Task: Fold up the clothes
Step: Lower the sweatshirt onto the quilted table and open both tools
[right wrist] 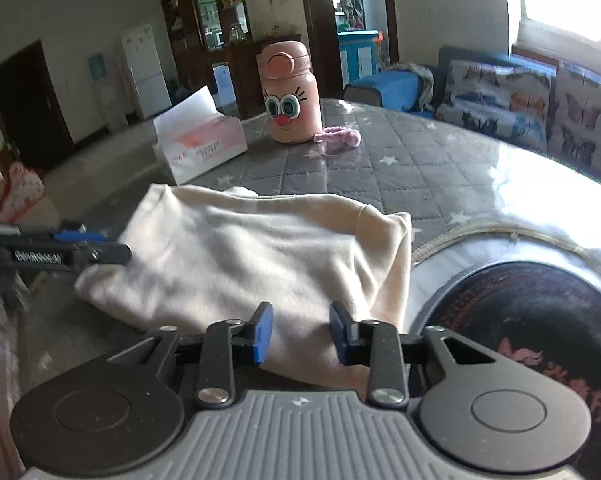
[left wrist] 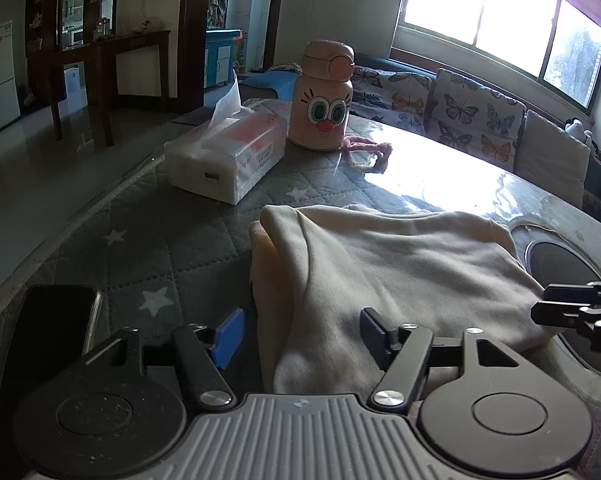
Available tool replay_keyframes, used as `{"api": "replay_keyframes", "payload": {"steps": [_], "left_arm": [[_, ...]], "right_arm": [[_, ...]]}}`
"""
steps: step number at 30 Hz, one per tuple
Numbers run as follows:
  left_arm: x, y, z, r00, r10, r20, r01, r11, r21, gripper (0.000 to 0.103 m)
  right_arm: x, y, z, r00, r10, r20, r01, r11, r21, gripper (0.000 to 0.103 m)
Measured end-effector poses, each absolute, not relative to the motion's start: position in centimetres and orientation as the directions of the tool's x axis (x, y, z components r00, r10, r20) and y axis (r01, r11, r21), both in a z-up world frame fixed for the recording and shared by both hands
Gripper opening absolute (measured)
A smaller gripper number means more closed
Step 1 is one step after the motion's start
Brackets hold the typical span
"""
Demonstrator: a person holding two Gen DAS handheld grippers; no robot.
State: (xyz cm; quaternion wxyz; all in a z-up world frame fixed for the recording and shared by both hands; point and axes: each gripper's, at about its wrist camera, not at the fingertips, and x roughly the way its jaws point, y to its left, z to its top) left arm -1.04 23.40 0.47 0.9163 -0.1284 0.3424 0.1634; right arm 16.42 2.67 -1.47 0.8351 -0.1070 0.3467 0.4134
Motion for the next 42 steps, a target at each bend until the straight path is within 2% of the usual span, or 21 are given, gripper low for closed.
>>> {"api": "replay_keyframes", "payload": {"steps": [2, 4, 8, 10, 12, 19, 23, 25, 42], "left_arm": [[-1.4, 23.0, 0.6, 0.714, 0.214, -0.667, -0.386, 0.915, -0.120, 0.076], [-1.8, 22.6, 0.8, 0.716, 0.216, -0.664, -0.385, 0.915, -0.117, 0.084], [-2.5, 21.6, 0.9, 0.723, 0.225, -0.653, -0.376, 0.922, -0.099, 0.095], [-2.8, 21.3, 0.9, 0.724, 0.226, -0.652, -0.374, 0.923, -0.095, 0.100], [-3.1, 21.1, 0.9, 0.724, 0.225, -0.652, -0.374, 0.922, -0.097, 0.103], [-4.1, 20.5, 0.7, 0.717, 0.223, -0.660, -0.377, 0.921, -0.099, 0.103], [-4.6, 20.0, 0.4, 0.715, 0.218, -0.664, -0.375, 0.922, -0.101, 0.103], [-4.8, 19.8, 0.4, 0.715, 0.217, -0.665, -0.373, 0.922, -0.100, 0.103], [-6.0, 18.1, 0.0, 0.710, 0.207, -0.673, -0.362, 0.927, -0.097, 0.103]], "right_arm": [[15.6, 2.7, -1.2, 0.433, 0.615, -0.659, -0.771, 0.631, 0.082, 0.042], [14.8, 2.6, -1.0, 0.440, 0.619, -0.651, -0.775, 0.628, 0.073, 0.049], [14.2, 2.5, -0.9, 0.446, 0.624, -0.642, -0.770, 0.633, 0.081, 0.067], [13.9, 2.3, -0.9, 0.445, 0.627, -0.639, -0.765, 0.638, 0.093, 0.082], [13.5, 2.1, -1.0, 0.443, 0.629, -0.639, -0.763, 0.639, 0.101, 0.083], [11.9, 2.0, -1.2, 0.429, 0.634, -0.644, -0.769, 0.630, 0.108, 0.095], [11.1, 1.9, -1.3, 0.419, 0.640, -0.644, -0.775, 0.622, 0.114, 0.096], [10.8, 1.8, -1.4, 0.416, 0.642, -0.644, -0.779, 0.617, 0.111, 0.102], [9.2, 0.6, -1.8, 0.437, 0.633, -0.639, -0.758, 0.641, 0.118, 0.103]]}}
